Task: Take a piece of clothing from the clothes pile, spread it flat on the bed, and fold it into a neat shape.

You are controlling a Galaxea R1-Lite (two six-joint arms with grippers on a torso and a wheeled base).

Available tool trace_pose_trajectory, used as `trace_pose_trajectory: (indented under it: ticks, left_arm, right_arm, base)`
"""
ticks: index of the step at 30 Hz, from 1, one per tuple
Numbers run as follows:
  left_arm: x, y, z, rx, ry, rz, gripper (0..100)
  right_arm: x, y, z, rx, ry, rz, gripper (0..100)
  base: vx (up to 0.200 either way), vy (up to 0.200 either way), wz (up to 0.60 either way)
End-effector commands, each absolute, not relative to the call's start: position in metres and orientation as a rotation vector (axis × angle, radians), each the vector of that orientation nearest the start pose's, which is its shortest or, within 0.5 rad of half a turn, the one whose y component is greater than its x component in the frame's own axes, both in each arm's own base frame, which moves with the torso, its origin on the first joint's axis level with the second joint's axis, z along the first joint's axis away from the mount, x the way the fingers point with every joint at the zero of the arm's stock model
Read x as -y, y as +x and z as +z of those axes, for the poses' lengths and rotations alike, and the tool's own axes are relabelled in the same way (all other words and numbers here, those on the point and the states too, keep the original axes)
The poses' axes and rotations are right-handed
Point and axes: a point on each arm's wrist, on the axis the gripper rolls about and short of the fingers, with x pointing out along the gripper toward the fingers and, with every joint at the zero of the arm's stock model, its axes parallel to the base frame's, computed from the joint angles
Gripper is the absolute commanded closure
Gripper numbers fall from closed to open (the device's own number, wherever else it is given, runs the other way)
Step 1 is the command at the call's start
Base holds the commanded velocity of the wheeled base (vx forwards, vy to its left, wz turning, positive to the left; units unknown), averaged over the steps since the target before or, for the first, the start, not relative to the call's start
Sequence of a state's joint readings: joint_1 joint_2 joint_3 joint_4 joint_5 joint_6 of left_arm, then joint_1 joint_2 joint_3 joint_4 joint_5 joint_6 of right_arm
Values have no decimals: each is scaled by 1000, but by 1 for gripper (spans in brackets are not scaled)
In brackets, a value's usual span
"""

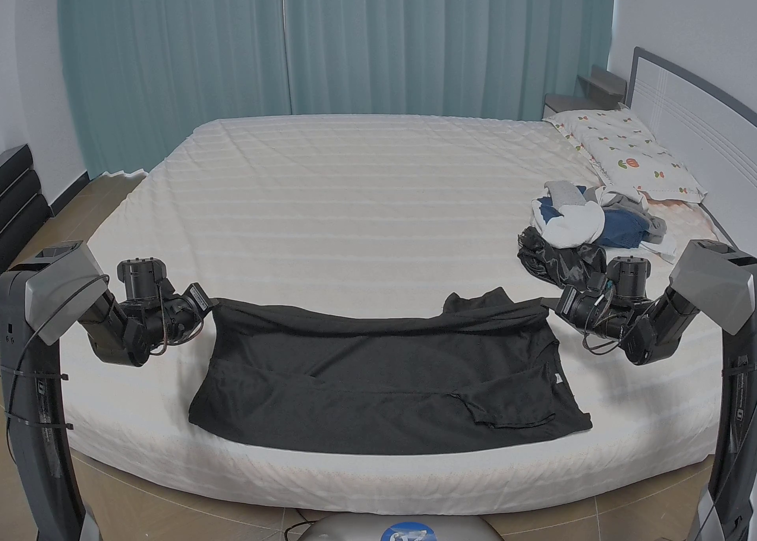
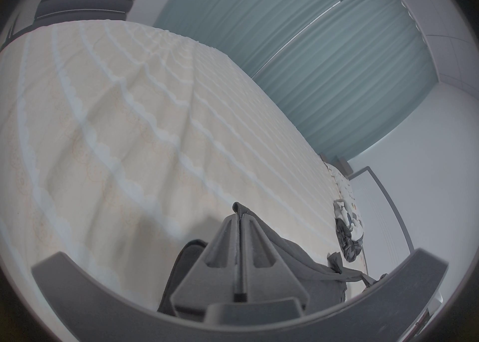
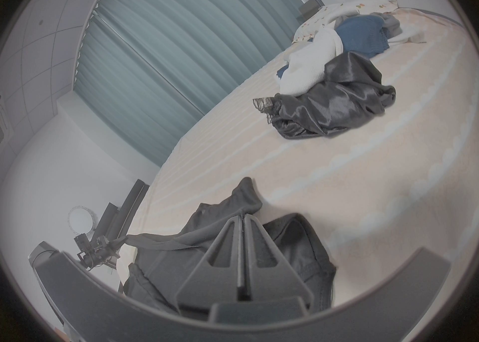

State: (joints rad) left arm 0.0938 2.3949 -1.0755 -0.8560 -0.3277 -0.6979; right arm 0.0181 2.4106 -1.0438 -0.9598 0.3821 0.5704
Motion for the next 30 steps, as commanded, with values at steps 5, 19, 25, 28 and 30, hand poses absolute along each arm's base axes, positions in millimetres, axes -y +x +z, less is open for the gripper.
trace_pose_trajectory:
  ticks: [5,19,25,28,30]
  left_arm:
    - [-41,418,8,-535,-761,-77,100]
    - [-47,395,-2,-609,-637,-151,100]
    - [-46,389,-8,-632,-573,-166,100]
    - [-46,386,-10,-642,-546,-171,100]
    - [-51,382,-16,-655,-506,-172,100]
  right_arm:
    - [-13,401,5,-520,627,289,100]
    - [-1,378,-12,-594,591,293,100]
    - [2,366,-20,-598,559,313,100]
    - [1,360,-23,-601,564,349,100]
    - [1,357,-28,-613,569,364,100]
  base:
    - [0,0,0]
    - [0,0,0]
    - [0,0,0]
    - [0,0,0]
    - [0,0,0]
